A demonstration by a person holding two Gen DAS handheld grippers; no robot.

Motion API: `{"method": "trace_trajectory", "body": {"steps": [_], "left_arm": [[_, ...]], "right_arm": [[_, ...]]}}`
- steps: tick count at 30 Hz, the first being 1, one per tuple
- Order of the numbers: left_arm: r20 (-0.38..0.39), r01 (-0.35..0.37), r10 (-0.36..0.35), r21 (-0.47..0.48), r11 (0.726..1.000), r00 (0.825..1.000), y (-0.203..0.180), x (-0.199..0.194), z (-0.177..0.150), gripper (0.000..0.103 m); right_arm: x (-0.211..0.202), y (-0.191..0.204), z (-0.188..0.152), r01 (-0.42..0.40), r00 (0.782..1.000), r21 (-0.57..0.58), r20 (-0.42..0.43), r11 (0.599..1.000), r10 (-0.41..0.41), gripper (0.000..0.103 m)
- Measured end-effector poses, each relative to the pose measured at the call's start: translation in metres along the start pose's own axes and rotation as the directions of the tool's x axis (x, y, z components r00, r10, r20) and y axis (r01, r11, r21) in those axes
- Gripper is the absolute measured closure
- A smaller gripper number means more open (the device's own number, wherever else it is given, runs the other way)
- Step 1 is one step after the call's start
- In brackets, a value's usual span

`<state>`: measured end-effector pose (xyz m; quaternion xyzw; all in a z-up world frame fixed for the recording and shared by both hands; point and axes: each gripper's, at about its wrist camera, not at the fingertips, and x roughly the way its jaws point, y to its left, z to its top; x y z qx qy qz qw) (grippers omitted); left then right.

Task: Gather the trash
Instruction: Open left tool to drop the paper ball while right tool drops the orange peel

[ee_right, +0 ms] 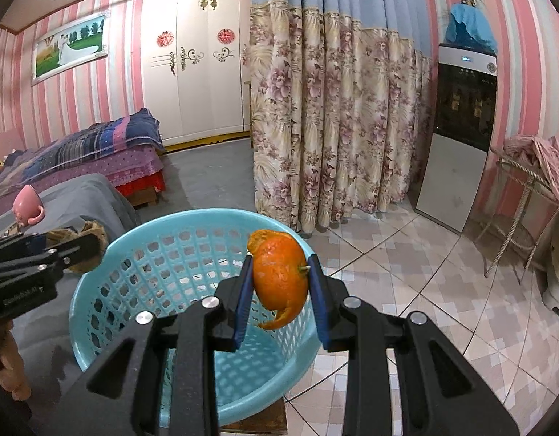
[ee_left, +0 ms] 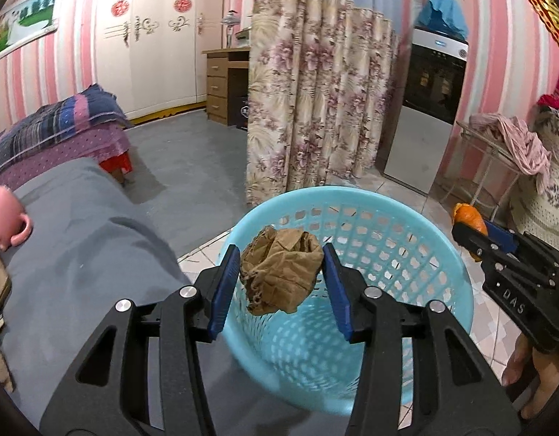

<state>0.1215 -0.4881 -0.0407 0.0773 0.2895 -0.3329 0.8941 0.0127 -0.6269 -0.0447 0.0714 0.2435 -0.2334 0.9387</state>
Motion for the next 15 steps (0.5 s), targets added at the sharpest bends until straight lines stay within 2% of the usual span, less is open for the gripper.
{"method": "trace_trajectory", "body": {"steps": [1,3,5,9,15], "left_arm": [[0.003,0.007,-0.007,0.000,1.000,1.000,-0.001,0.002,0.001,0.052],[0.007,0.005,-0.005,0.002,1.000,1.000,-0.001,0.003,0.004,0.033],[0.030,-0.030,0.030,0.013,0.999,0.999,0.000,0.001,0.005,0.024],[0.042,-0.059,0.059,-0.012,0.998,0.997,0.015,-0.005,0.005,0.014],[0.050,-0.097,0.101,-0.068,0.993,0.994,0.043,-0.013,0.005,0.010]], "right_arm": [[0.001,0.001,-0.001,-0.001,1.000,0.001,-0.002,1.000,0.001,0.073],[0.002,0.002,-0.003,-0.002,1.000,0.001,-0.006,1.000,0.002,0.073],[0.002,0.005,-0.003,-0.001,1.000,-0.003,-0.006,1.000,0.001,0.073],[0.005,0.014,-0.003,-0.003,1.000,-0.021,-0.002,1.000,0.003,0.073],[0.011,0.030,-0.003,-0.016,1.000,-0.037,-0.005,0.999,0.016,0.073]]}}
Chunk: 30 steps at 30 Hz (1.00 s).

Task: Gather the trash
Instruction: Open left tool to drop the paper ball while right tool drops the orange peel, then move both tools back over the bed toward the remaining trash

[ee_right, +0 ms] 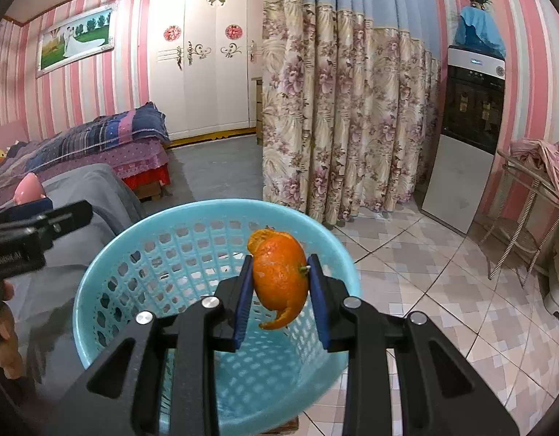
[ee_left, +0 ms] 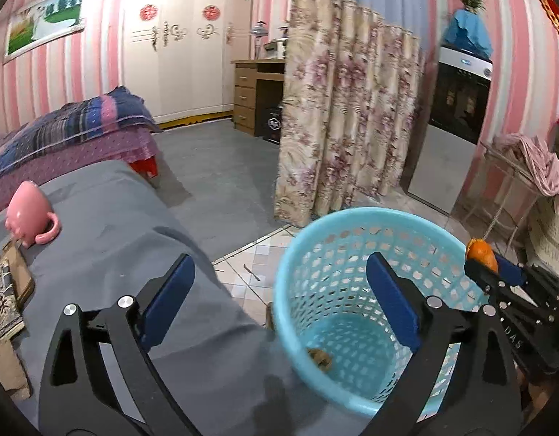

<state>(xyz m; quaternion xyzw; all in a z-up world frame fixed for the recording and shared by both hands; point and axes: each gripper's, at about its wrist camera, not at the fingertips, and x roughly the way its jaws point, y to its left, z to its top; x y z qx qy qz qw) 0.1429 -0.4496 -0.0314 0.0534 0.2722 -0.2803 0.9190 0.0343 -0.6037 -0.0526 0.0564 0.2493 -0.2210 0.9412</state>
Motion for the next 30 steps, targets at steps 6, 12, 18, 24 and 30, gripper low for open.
{"method": "trace_trajectory", "body": {"steps": [6,12,18,24,30], "left_arm": [[0.022,-0.040,0.041,-0.014,0.999,0.999,0.019,-0.013,0.000,0.006],[0.022,-0.066,0.066,-0.024,0.998,0.998,0.037,-0.024,-0.004,0.006],[0.030,-0.093,0.094,-0.041,0.995,0.995,0.059,-0.042,-0.007,0.006],[0.035,-0.125,0.128,-0.078,0.989,0.991,0.086,-0.066,-0.007,0.006],[0.017,-0.192,0.194,-0.089,0.977,0.981,0.118,-0.091,-0.014,0.006]], "right_arm": [[0.003,0.017,0.004,0.000,1.000,-0.018,0.011,1.000,0.001,0.047],[-0.001,0.028,0.003,0.048,0.999,-0.038,0.028,0.998,-0.047,0.018],[-0.006,0.035,0.001,0.058,0.998,-0.027,0.019,0.998,-0.058,0.006],[-0.016,0.053,0.012,0.039,0.999,-0.027,0.037,0.999,-0.038,0.005],[-0.023,0.094,0.016,-0.017,0.999,-0.041,0.035,0.999,0.019,0.005]]}}
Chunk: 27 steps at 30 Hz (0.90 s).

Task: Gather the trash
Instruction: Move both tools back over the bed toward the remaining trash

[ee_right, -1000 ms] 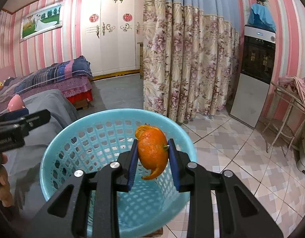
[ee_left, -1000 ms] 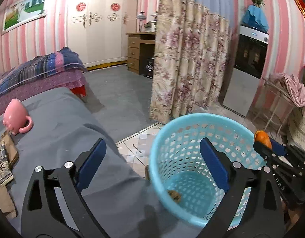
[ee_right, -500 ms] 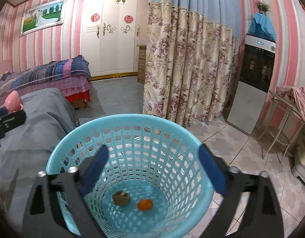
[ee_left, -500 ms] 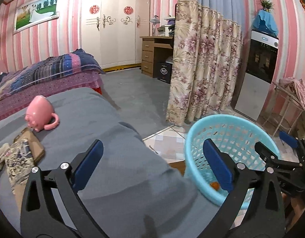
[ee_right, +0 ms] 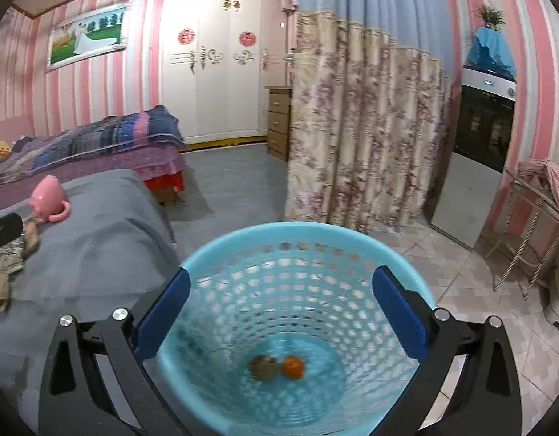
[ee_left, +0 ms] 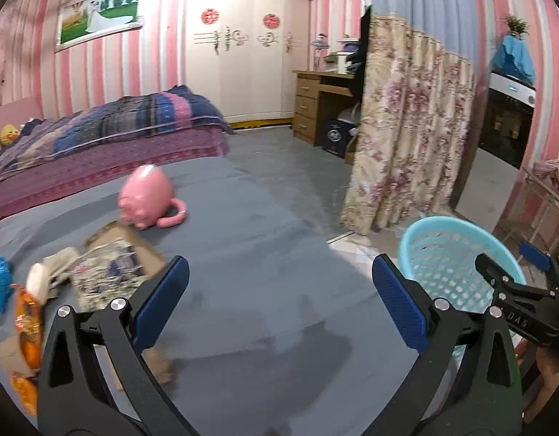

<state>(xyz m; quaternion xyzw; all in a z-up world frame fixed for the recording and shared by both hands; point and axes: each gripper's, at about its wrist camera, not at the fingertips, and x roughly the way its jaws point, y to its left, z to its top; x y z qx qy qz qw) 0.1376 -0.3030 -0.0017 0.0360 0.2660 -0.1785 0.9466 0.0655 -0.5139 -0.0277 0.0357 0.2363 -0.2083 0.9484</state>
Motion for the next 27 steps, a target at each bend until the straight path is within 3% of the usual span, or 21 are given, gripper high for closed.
{"method": "trace_trajectory", "body": {"steps": [13,27], "left_arm": [[-0.007,-0.129,0.129,-0.061,0.990,0.992,0.100,-0.041,-0.017,0.006],[-0.039,-0.297,0.295,-0.103,0.949,0.955,0.212,-0.083,-0.045,0.006]], "right_arm": [[-0.022,0.108,0.001,-0.142,0.990,-0.103,-0.008,0.984,0.142,0.005],[-0.038,0.214,-0.001,-0.291,0.957,-0.140,-0.049,0.946,0.287,0.005]]}}
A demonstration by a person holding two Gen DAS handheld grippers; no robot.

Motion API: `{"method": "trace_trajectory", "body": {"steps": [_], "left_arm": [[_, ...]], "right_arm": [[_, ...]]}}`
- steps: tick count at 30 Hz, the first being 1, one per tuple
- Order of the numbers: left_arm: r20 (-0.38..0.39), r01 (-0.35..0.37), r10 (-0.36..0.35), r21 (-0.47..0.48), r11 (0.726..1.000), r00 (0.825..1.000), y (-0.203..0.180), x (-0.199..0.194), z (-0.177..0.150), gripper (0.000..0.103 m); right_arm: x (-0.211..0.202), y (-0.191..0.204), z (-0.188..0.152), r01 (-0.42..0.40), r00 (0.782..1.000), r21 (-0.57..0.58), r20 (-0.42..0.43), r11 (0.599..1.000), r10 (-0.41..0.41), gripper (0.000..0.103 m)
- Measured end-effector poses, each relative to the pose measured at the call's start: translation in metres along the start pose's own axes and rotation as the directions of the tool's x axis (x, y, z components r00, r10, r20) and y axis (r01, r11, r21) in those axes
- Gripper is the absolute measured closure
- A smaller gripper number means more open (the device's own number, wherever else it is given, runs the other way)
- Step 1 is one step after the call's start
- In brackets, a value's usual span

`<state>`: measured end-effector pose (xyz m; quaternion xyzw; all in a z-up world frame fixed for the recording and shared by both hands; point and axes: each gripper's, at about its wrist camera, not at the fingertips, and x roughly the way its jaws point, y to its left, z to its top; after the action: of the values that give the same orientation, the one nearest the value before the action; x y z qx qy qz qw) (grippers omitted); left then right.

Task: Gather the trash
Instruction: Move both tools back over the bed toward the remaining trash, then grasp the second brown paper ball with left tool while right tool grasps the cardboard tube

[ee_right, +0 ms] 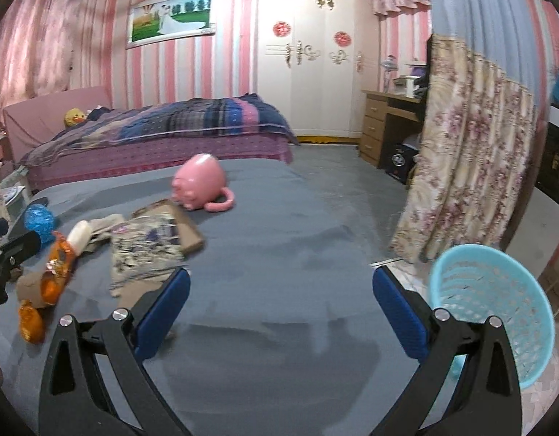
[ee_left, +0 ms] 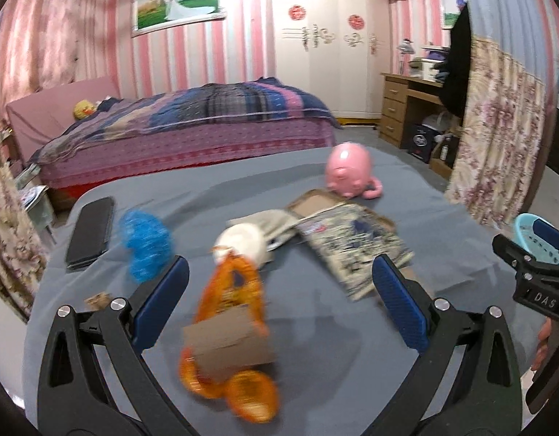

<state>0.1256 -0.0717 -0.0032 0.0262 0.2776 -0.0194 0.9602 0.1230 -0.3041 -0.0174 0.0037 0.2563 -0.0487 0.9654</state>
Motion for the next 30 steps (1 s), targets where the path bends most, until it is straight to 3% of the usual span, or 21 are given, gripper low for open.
{"method": "trace_trajectory", "body": {"steps": [6,15,25,26,28,30], "left_arm": [[-0.035,-0.062,0.061,-0.031,0.998,0.997,0.042,0.006,-0.016,0.005],[-0.068,-0.089,0.082,-0.100,0.991,0.994,0.086,0.010,-0.047,0.005],[-0.089,-0.149,0.136,-0.157,0.976,0.987,0.130,0.005,-0.060,0.006],[-0.096,-0.147,0.132,-0.166,0.975,0.987,0.135,0.007,-0.061,0.006],[-0.111,-0.133,0.113,-0.192,0.972,0.987,0.145,0.010,-0.062,0.006],[-0.127,-0.124,0.099,-0.207,0.970,0.987,0.151,0.015,-0.059,0.006]], "right_arm": [[0.015,0.037,-0.012,-0.038,0.999,-0.062,-0.040,0.997,0.036,0.005],[0.025,0.063,-0.032,-0.117,0.990,-0.092,-0.094,0.989,0.109,0.005],[0.047,0.088,-0.032,-0.133,0.977,-0.156,-0.186,0.979,0.103,0.006],[0.050,0.090,-0.033,-0.143,0.973,-0.158,-0.204,0.977,0.109,0.008],[0.053,0.091,-0.033,-0.162,0.967,-0.155,-0.223,0.975,0.125,0.025],[0.055,0.092,-0.034,-0.179,0.961,-0.153,-0.238,0.972,0.139,0.035]]}}
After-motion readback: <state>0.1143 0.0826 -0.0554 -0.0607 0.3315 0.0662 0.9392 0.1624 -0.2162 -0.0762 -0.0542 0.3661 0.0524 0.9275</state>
